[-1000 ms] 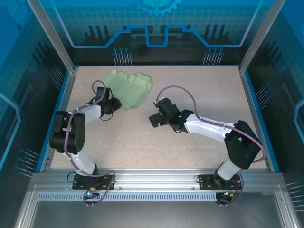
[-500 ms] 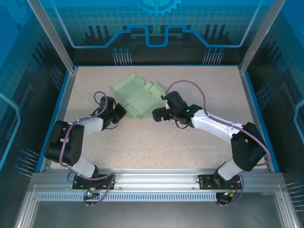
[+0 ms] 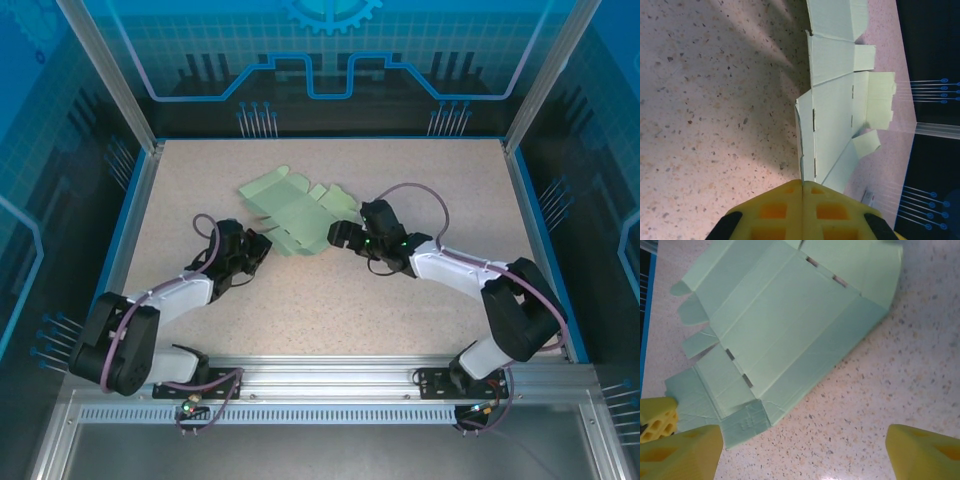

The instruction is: Fold the paper box

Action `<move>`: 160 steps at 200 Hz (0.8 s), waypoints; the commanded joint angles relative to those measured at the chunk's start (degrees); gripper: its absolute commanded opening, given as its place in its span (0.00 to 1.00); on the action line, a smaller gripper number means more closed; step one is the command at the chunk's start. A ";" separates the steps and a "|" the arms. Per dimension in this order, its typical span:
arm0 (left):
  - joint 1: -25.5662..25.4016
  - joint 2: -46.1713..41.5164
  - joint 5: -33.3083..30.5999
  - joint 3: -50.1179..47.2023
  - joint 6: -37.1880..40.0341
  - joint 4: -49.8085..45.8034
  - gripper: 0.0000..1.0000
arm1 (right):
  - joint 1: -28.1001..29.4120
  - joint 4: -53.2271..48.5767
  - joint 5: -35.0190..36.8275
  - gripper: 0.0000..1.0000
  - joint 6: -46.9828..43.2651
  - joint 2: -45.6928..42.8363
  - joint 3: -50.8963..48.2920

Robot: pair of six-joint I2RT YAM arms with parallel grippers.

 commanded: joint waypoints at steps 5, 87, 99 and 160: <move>-1.19 -2.37 -1.15 -0.75 -3.73 1.97 0.00 | 1.31 5.86 -2.05 0.84 8.01 3.86 -0.74; -2.64 -2.21 -0.69 -2.29 -5.93 4.47 0.00 | 3.10 16.42 -2.26 0.70 17.58 13.26 1.67; -2.66 -2.20 -0.72 -2.71 -6.38 4.81 0.00 | 3.18 16.50 -2.15 0.66 18.88 14.22 2.31; -3.78 -1.22 -0.95 -3.39 -7.49 6.44 0.00 | 3.14 18.05 3.27 0.38 25.14 17.24 3.18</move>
